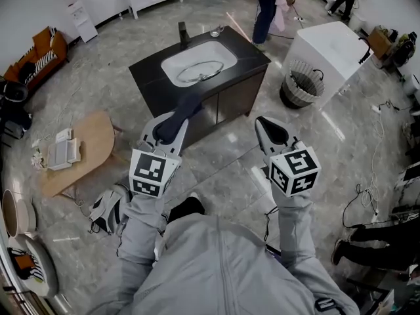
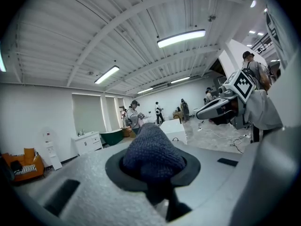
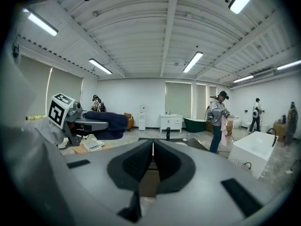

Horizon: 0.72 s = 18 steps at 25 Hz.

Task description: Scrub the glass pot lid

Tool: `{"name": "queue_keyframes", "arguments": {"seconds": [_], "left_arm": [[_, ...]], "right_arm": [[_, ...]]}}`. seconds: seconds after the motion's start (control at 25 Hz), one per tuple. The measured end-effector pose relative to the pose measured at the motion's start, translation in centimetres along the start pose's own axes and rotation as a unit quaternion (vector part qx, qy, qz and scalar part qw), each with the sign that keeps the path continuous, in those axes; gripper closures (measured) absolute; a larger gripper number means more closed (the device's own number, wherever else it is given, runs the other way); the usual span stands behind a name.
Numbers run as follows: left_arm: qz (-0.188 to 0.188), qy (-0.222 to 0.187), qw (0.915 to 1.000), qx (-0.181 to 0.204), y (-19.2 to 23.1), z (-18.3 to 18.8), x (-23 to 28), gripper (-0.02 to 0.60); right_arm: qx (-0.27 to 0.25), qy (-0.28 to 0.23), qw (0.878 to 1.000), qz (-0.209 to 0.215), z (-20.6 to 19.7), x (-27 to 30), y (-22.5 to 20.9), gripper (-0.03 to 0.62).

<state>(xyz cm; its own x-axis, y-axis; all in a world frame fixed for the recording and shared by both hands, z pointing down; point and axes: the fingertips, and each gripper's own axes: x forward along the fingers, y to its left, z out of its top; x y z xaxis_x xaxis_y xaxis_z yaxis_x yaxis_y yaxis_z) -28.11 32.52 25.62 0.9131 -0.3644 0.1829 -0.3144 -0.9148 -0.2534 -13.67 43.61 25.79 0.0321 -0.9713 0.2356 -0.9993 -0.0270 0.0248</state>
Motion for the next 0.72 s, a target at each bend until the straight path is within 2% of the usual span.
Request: {"name": "queue_keyframes", "arguments": {"seconds": [0.32, 0.72], "left_arm": [[-0.003, 0.011, 0.9999, 0.002, 2.2, -1.6, 7.4, 0.499], [0.021, 0.013, 0.9995, -0.021, 11.9, -2.0, 19.9, 0.499]], "right_arm": [[0.013, 0.005, 1.0, 0.0, -1.2, 5.7, -5.6, 0.563], [-0.011, 0.003, 1.0, 0.006, 2.8, 18.0, -14.1, 0.563]]}}
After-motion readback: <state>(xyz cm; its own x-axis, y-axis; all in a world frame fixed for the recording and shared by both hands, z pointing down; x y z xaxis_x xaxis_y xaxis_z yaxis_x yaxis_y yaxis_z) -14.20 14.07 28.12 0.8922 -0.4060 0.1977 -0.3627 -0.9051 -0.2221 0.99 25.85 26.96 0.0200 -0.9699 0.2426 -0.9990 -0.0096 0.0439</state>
